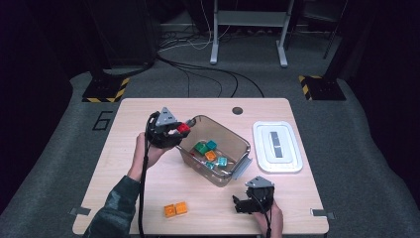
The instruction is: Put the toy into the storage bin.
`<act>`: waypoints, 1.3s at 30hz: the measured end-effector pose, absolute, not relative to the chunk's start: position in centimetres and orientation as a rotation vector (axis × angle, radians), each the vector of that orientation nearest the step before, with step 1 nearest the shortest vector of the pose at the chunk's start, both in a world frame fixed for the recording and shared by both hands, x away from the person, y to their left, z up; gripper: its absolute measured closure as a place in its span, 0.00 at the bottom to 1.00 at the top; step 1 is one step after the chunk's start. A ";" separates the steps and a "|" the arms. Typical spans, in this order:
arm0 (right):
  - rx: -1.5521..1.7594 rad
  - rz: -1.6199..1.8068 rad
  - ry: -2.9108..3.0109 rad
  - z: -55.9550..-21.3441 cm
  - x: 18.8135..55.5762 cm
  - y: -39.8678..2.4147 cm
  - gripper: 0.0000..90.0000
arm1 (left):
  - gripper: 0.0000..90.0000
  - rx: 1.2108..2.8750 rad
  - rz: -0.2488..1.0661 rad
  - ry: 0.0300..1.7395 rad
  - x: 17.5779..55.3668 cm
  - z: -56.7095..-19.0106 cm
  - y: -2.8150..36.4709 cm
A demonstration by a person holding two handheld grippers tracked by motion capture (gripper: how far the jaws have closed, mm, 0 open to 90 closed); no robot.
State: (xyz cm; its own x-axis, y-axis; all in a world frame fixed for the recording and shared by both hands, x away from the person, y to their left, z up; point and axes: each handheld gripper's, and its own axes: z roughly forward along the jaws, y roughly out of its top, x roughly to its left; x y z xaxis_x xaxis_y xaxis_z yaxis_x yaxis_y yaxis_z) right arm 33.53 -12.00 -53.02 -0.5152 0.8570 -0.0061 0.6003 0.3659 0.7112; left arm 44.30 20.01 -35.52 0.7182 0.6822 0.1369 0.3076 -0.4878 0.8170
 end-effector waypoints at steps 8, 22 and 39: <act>1.274 0.939 2.256 -53.0 33.5 -12.0 0.00 | 0.65 2.105 0.561 0.756 44.9 -36.1 19.8; 1.279 0.940 2.252 -53.0 33.5 -12.0 0.00 | 0.65 2.127 0.530 0.767 45.9 -37.2 18.8; 1.280 0.942 2.253 -53.0 33.5 -12.0 0.00 | 0.37 2.138 0.509 0.859 46.7 -38.4 18.3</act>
